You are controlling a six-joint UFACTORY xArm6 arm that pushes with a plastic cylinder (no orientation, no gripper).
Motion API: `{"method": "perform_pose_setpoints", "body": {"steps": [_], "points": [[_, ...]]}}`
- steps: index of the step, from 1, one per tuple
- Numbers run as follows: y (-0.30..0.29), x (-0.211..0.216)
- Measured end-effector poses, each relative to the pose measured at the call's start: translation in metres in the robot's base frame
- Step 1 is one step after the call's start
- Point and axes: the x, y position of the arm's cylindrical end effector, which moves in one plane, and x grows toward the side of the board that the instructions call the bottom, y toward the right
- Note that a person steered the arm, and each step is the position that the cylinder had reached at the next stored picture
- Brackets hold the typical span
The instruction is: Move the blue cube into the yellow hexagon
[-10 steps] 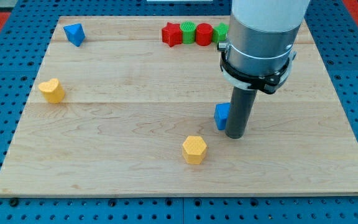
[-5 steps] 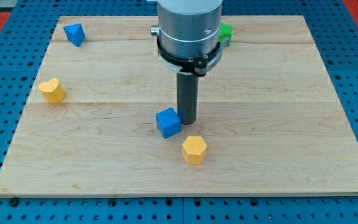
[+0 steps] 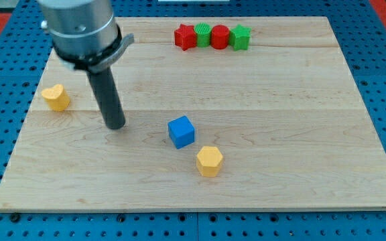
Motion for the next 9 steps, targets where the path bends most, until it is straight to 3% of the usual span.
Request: {"method": "perform_pose_setpoints", "body": {"steps": [1,4,7,9], "points": [[0.016,0.014],[0.107,-0.005],[0.137,-0.044],[0.124,-0.02]]}}
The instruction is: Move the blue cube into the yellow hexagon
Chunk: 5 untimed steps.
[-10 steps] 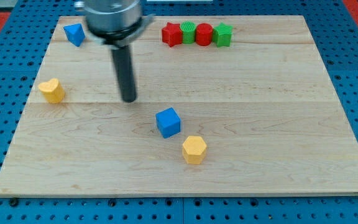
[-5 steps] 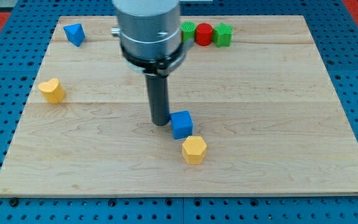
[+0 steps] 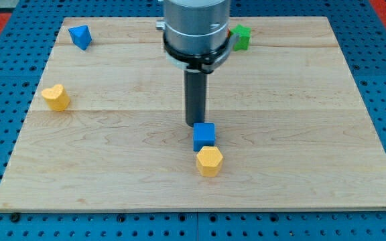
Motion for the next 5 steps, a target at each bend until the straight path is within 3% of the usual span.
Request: {"method": "perform_pose_setpoints", "body": {"steps": [2,4,5], "points": [[-0.015,0.03],[-0.012,-0.009],[0.008,-0.01]]}}
